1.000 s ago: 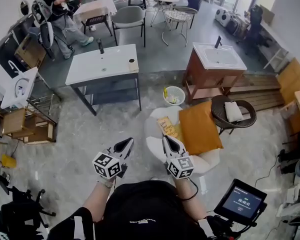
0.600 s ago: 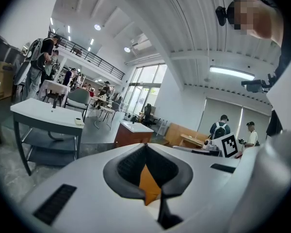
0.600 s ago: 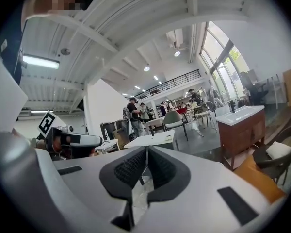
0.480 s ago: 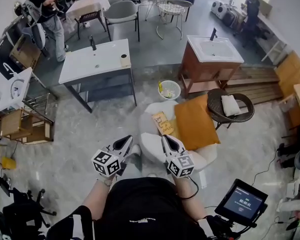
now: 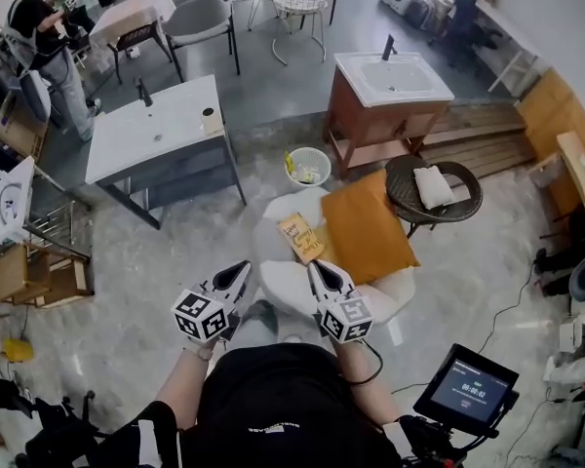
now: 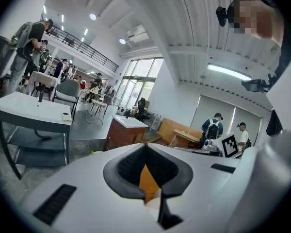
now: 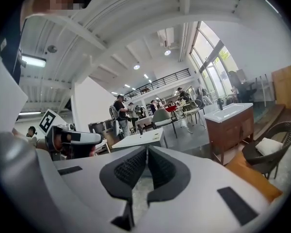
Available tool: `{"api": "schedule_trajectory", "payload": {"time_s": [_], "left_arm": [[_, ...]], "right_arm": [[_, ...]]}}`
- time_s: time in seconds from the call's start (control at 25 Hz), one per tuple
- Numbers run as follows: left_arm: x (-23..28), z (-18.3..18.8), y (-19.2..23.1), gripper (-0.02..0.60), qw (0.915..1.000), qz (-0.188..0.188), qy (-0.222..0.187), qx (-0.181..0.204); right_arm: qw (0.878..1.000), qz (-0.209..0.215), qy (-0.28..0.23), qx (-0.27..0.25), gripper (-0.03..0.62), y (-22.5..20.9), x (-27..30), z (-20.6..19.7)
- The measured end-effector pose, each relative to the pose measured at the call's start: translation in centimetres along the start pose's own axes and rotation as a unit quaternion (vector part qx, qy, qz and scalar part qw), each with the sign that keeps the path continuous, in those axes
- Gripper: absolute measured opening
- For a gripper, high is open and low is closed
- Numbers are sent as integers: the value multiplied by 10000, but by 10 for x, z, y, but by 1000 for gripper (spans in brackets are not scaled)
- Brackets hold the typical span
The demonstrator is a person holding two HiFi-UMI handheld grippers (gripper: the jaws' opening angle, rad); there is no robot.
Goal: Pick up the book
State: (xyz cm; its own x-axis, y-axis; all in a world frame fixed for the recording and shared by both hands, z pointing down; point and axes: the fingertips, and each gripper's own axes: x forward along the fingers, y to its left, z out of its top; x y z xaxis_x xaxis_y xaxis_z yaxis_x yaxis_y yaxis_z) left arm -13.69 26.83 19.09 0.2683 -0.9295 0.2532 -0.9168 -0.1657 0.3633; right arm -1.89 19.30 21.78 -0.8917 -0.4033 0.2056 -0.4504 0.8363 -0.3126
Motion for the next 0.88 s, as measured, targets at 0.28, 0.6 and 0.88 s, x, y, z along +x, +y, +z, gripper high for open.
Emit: {"api": "schedule_trajectory", "payload": {"time_s": [0.28, 0.6, 0.88], "left_arm": [[50, 16, 31, 14, 9993, -302, 224, 34], [106, 47, 56, 14, 9960, -795, 393, 126], [140, 66, 80, 14, 9903, -1250, 583, 182]], "right_arm": [[9994, -336, -18, 101, 28, -41, 33, 16], [9962, -841, -113, 201, 28, -79, 65, 42], [9905, -1316, -216, 337, 28, -101, 89, 56]]}}
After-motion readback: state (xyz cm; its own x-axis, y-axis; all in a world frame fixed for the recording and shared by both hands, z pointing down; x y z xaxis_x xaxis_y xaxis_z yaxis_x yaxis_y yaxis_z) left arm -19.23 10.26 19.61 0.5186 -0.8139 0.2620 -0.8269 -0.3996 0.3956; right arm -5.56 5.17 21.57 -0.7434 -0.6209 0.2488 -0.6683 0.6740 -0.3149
